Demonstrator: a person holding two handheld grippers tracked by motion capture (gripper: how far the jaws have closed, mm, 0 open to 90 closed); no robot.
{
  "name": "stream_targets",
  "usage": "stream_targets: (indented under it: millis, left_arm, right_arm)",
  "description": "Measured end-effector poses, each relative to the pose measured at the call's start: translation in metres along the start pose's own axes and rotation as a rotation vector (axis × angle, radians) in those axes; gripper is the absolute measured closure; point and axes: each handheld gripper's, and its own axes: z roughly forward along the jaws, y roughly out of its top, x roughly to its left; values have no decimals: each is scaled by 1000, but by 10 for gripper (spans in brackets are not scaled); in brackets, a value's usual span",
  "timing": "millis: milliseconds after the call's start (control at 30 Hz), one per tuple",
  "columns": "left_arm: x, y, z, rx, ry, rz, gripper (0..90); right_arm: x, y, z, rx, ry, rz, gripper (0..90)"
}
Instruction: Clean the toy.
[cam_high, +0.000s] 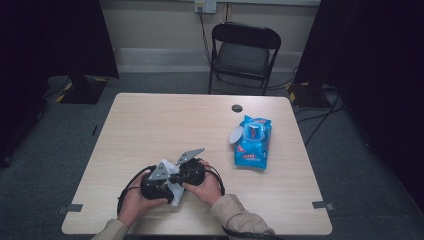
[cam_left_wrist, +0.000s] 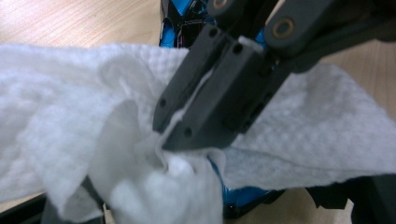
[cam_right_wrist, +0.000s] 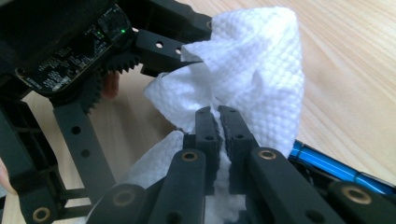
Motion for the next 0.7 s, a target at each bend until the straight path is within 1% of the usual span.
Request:
stream_targets:
  millis: [233,333,700]
  left_arm:
    - [0,0,0,0,-1,-3,256]
    - [0,0,0,-1,-1,-5,256]
    - [0,0,0,3,-1,0,256]
  right_arm:
    - [-9,-1,-11,-17,-26,7,873]
    - [-11,-2,-14,-23,-26,13,874]
    - [-11,-3,-17,-21,-29,-4,874]
